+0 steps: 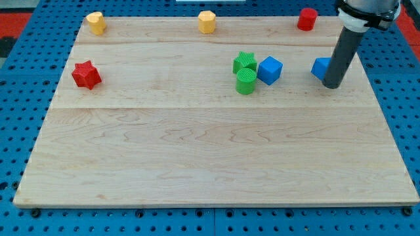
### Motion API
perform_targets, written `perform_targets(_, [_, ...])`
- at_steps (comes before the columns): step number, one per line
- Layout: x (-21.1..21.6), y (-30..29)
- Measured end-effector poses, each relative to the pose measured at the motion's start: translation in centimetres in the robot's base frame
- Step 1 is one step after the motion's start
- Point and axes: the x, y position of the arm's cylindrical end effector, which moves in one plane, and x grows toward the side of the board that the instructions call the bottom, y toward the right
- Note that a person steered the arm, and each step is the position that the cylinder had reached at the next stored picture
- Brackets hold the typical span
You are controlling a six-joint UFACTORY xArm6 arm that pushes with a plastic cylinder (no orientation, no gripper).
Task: Push the triangle towards the right side of the board
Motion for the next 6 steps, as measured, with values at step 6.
perform_targets(6, [-8.7,-5.2])
